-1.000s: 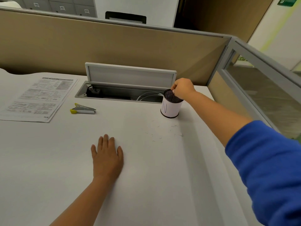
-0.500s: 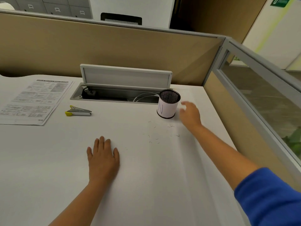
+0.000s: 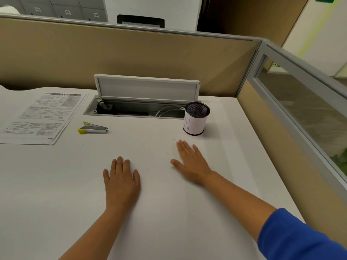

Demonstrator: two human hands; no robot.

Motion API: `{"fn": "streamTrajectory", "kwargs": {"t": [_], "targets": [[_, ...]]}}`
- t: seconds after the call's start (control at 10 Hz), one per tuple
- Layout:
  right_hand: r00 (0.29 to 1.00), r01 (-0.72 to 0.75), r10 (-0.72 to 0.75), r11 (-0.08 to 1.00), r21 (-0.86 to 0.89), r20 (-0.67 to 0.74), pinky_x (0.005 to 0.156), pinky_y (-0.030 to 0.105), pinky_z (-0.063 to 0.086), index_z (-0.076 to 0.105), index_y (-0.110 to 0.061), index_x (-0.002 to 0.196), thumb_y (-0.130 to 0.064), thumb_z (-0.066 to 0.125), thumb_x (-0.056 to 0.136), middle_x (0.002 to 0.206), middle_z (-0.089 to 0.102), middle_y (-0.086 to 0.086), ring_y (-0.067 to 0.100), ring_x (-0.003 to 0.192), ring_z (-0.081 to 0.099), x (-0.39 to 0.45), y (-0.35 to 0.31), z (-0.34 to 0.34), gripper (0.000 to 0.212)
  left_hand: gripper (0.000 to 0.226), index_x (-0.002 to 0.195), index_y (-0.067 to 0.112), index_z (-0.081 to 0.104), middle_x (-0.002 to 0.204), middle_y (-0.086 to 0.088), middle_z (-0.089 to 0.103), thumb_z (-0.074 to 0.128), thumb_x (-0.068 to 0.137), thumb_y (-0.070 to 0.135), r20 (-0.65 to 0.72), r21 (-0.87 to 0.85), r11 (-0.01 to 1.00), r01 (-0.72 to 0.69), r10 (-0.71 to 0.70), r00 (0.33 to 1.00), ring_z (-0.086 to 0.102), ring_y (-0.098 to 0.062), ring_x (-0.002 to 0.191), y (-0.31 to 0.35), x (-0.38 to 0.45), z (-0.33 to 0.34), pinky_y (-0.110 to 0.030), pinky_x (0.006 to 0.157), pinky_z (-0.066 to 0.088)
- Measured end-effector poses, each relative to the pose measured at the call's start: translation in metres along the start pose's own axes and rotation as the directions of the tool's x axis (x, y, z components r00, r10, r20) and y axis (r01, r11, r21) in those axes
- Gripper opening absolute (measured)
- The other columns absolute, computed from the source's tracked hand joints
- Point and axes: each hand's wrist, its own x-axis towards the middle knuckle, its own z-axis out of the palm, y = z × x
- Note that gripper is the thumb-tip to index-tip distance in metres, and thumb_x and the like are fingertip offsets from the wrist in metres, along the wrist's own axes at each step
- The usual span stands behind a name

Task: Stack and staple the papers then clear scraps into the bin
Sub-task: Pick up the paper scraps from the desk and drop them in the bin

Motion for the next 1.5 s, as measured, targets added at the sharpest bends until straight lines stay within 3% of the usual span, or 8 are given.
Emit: {"fn": "streamTrajectory", "kwargs": {"t": [0.3, 0.6, 0.8, 0.9, 1.0, 1.1, 1.3, 1.5], "targets": [[1.0, 0.001, -0.001, 0.997, 0.078, -0.004, 0.122, 0.035, -0.003, 0.001, -0.014, 0.151, -0.056, 0.026, 0.095, 0.161, -0.002, 0.0, 0.01, 0.148, -0.004, 0.049, -0.011, -0.009, 0.075, 0.048, 0.139, 0.01, 0.034, 0.154, -0.008, 0.025, 0.033, 0.095, 0.03, -0.005, -0.009, 1.0, 0.002, -0.002, 1.0, 0.014, -0.024, 0.145, 0.002, 0.001, -0.002, -0.046, 0.118, 0.008], [0.922, 0.355, -0.358, 0.934, 0.048, 0.149, 0.116, 0.02, -0.004, 0.012, -0.014, 0.151, -0.062, 0.018, 0.085, 0.16, 0.008, 0.0, 0.01, 0.148, 0.003, 0.017, -0.019, -0.007, 0.082, 0.047, 0.138, 0.01, 0.036, 0.153, -0.009, 0.027, 0.034, 0.095, 0.029, -0.009, -0.025, 1.0, 0.013, -0.013, 1.0, 0.016, -0.025, 0.144, 0.001, 0.001, -0.002, -0.047, 0.117, 0.01], [0.903, 0.387, -0.408, 0.909, 0.157, 0.135, 0.117, 0.015, -0.006, 0.019, -0.018, 0.15, -0.059, 0.018, 0.085, 0.159, 0.012, -0.008, -0.003, 0.143, 0.001, -0.023, -0.017, 0.0, 0.077, 0.043, 0.134, 0.009, 0.039, 0.151, -0.01, 0.03, 0.033, 0.095, 0.026, -0.016, -0.042, 0.999, 0.007, -0.008, 1.0, 0.019, -0.026, 0.142, 0.001, 0.0, -0.002, -0.049, 0.116, 0.011], [0.933, 0.336, -0.34, 0.94, -0.052, -0.121, 0.119, 0.025, -0.003, 0.036, -0.015, 0.143, -0.047, 0.028, 0.09, 0.155, 0.029, -0.001, 0.006, 0.144, 0.014, -0.033, -0.026, 0.01, 0.063, 0.043, 0.138, 0.009, 0.036, 0.154, -0.009, 0.025, 0.026, 0.096, 0.014, -0.019, -0.104, 0.994, 0.016, -0.018, 1.0, 0.012, -0.024, 0.145, 0.001, 0.001, -0.003, -0.046, 0.119, 0.004], [0.91, 0.3, -0.355, 0.92, -0.251, -0.214, 0.114, 0.044, 0.007, 0.047, -0.014, 0.136, -0.04, 0.038, 0.087, 0.15, 0.039, 0.004, 0.022, 0.142, 0.028, -0.036, -0.062, 0.026, 0.056, 0.054, 0.143, 0.009, 0.029, 0.157, -0.008, 0.018, 0.024, 0.09, 0.0, -0.008, -0.139, 0.99, 0.028, -0.03, 1.0, 0.005, -0.022, 0.147, -0.001, 0.0, -0.005, -0.041, 0.12, -0.002], [0.909, 0.339, -0.388, 0.9, -0.274, -0.151, 0.113, 0.048, 0.002, 0.039, -0.014, 0.141, -0.04, 0.033, 0.088, 0.154, 0.032, 0.004, 0.023, 0.146, 0.016, -0.03, -0.095, 0.037, 0.059, 0.058, 0.145, 0.01, 0.026, 0.157, -0.009, 0.015, 0.026, 0.088, -0.002, -0.01, -0.161, 0.987, 0.026, -0.028, 1.0, 0.002, -0.021, 0.147, -0.003, -0.001, -0.005, -0.038, 0.12, -0.003], [0.992, 0.077, -0.096, 0.973, -0.219, -0.078, 0.108, 0.052, -0.024, 0.002, -0.008, 0.15, -0.062, 0.008, 0.087, 0.16, -0.005, 0.009, 0.015, 0.137, -0.031, -0.021, -0.104, 0.038, 0.083, 0.056, 0.145, 0.01, 0.025, 0.157, -0.009, 0.015, 0.031, 0.09, 0.003, -0.003, -0.148, 0.989, 0.013, -0.014, 1.0, 0.002, -0.022, 0.147, -0.003, -0.001, -0.008, -0.038, 0.12, -0.003], [0.967, -0.255, 0.239, 0.938, -0.236, -0.092, 0.102, 0.053, -0.032, -0.003, 0.0, 0.148, -0.071, -0.008, 0.072, 0.158, -0.009, 0.016, 0.02, 0.14, -0.032, -0.036, -0.085, 0.03, 0.104, 0.059, 0.144, 0.009, 0.03, 0.156, -0.008, 0.018, 0.028, 0.087, -0.004, -0.04, -0.155, 0.988, 0.019, -0.025, 0.999, 0.006, -0.022, 0.147, -0.005, 0.0, -0.003, -0.039, 0.12, 0.0]]}}
